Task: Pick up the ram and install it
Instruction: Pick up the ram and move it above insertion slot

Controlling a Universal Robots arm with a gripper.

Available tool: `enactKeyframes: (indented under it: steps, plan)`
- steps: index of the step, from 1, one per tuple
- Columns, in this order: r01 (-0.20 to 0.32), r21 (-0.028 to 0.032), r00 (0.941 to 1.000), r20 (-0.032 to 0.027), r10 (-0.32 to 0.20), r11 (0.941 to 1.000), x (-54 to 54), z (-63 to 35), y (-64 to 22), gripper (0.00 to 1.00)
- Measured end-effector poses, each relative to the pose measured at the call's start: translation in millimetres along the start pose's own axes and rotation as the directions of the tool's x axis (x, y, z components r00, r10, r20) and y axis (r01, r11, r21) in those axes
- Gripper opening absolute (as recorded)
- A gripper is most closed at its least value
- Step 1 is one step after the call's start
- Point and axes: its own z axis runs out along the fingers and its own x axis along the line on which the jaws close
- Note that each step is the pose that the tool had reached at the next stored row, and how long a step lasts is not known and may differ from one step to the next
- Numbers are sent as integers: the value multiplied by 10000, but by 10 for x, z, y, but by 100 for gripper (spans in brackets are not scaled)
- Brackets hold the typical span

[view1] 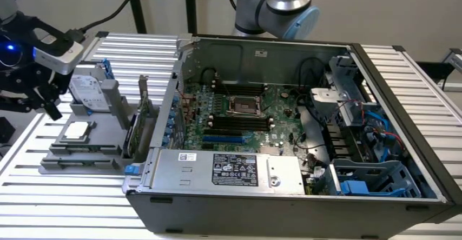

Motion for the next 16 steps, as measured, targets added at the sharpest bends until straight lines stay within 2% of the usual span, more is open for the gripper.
enactKeyframes:
  steps: [4,8,12,16]
  plan:
    - [719,-2,9974,-22,-719,9974,0,4,1,11]
    - [1439,-5,9896,-44,-1439,9896,0,9,0,11]
    - [2167,-10,9762,-66,-2167,9762,0,14,0,11]
    - [2858,-16,9582,-88,-2858,9583,0,18,0,11]
